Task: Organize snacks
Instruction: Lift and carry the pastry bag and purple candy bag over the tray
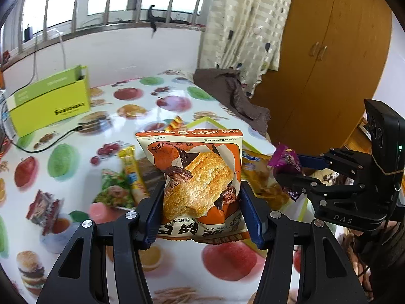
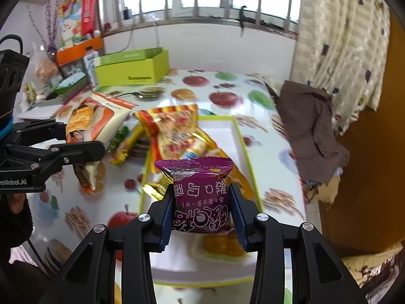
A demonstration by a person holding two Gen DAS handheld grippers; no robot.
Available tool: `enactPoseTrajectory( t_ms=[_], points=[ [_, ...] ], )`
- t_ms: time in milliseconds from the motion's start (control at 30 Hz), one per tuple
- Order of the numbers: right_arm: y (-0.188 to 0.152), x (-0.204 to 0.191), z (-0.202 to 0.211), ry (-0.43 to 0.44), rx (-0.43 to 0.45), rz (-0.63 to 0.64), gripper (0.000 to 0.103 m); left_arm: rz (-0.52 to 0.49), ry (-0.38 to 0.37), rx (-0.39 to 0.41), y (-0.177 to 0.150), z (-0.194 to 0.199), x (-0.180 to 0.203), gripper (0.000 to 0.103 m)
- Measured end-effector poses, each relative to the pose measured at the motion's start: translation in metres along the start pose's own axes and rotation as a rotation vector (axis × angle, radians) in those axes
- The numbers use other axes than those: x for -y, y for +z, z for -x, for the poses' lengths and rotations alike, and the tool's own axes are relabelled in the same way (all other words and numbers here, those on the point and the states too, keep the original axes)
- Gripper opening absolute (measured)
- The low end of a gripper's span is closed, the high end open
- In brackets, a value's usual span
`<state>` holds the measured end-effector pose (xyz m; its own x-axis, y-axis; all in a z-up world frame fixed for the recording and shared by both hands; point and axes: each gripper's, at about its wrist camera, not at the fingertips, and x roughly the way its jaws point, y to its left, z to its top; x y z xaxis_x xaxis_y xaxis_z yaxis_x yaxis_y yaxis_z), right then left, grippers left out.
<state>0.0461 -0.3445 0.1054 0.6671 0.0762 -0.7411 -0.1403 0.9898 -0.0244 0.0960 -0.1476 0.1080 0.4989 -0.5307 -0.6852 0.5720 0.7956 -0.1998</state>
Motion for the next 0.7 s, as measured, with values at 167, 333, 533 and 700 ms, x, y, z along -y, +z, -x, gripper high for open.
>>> enactPoseTrajectory(
  t_ms=[167,333,533,700],
  points=[
    [-0.014,0.020,0.000,-0.028,-0.025,-0.042,0.039,-0.006,-0.020,-0.027,0.003,-0.017,0.012,0.057],
    [-0.028,0.027,-0.004,-0.022,-0.049,-0.069,0.039,-0.010,-0.030,-0.061,0.001,-0.034,0.019,0.057],
    [-0.040,0.029,-0.009,-0.021,-0.072,-0.080,0.039,-0.011,-0.034,-0.097,-0.004,-0.050,0.024,0.057],
    [-0.045,0.028,-0.014,-0.008,-0.081,-0.090,0.039,-0.010,-0.042,-0.116,-0.004,-0.062,0.029,0.057]
  ],
)
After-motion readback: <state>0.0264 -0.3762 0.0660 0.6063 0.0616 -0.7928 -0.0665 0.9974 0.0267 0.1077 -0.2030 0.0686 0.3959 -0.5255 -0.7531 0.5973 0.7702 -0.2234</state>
